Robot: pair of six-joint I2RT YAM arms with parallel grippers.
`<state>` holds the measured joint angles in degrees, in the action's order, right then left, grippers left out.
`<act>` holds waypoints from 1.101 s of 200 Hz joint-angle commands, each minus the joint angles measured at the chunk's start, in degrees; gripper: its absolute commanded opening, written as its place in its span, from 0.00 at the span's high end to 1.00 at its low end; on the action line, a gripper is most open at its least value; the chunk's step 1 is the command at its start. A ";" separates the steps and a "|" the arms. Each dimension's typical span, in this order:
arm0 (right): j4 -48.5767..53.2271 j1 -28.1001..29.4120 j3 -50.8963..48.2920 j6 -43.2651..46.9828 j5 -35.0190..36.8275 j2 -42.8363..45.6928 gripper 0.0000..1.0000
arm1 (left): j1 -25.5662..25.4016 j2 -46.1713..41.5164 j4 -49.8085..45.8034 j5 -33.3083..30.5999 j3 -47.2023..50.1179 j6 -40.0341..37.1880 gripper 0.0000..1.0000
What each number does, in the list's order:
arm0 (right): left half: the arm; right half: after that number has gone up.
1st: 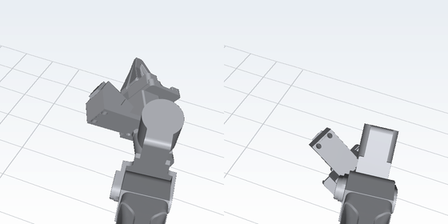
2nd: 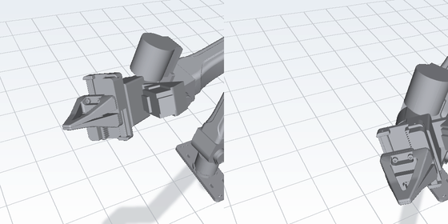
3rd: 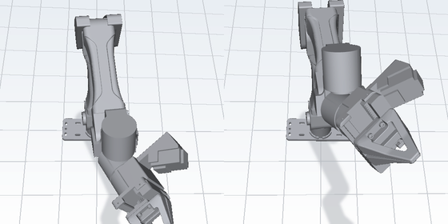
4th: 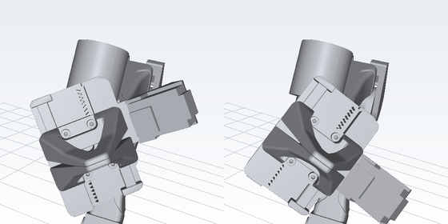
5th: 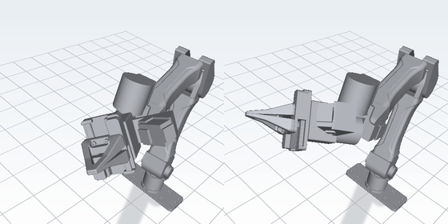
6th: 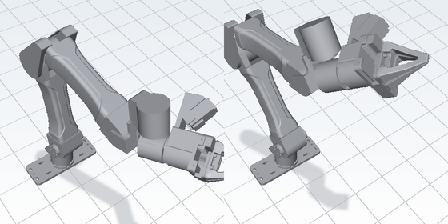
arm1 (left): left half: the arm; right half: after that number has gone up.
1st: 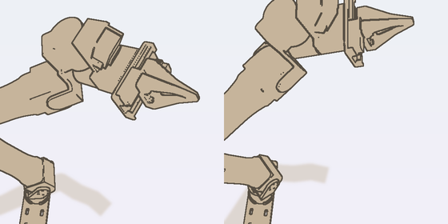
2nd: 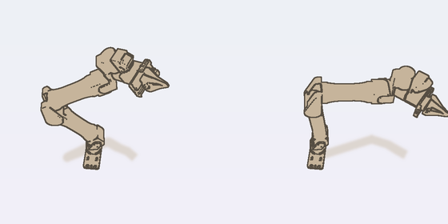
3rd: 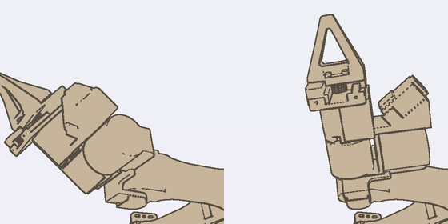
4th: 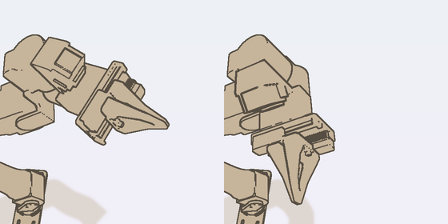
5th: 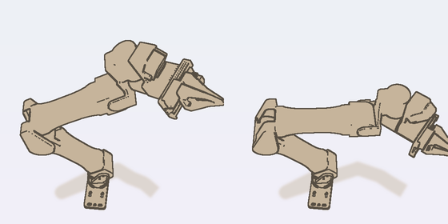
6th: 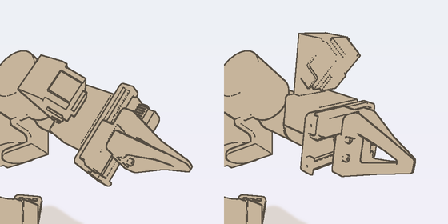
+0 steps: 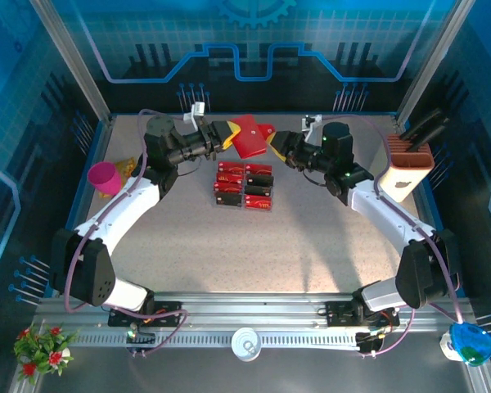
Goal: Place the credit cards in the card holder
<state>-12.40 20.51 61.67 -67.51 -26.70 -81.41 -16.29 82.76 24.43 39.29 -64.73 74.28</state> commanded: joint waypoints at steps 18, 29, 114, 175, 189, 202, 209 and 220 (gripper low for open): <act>-14.24 -2.31 -4.62 -9.85 -1.14 1.54 0.57 | 0.04 0.13 4.79 -0.09 0.31 1.16 1.00; -16.84 -2.47 -5.12 -11.55 -1.53 1.00 0.58 | 0.04 0.28 5.01 -0.09 0.33 1.21 1.00; -20.47 -2.33 -4.43 -12.50 -2.22 1.59 0.52 | -0.14 0.93 5.11 -0.09 0.26 1.22 1.00; -10.61 -1.04 0.00 -4.14 -3.46 2.14 0.35 | -0.27 1.35 4.60 0.00 -0.04 1.13 1.00; -9.40 -0.50 0.88 -2.81 -2.98 2.13 0.35 | -0.23 1.51 4.51 0.00 -0.12 1.13 1.00; -7.55 -0.09 1.21 -1.02 -1.90 3.12 0.35 | -0.31 1.61 4.40 0.00 -0.22 1.15 1.00; -6.49 0.03 1.56 0.07 -1.65 3.61 0.35 | -0.32 1.67 4.33 0.08 -0.31 1.14 1.00; -5.30 0.19 2.00 1.40 -1.41 4.10 0.35 | -0.40 1.75 4.23 0.09 -0.31 1.13 1.00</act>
<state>-21.65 19.88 61.25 -71.11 -28.95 -79.92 -16.29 83.79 26.04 39.27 -64.71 75.11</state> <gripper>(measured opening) 0.650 0.099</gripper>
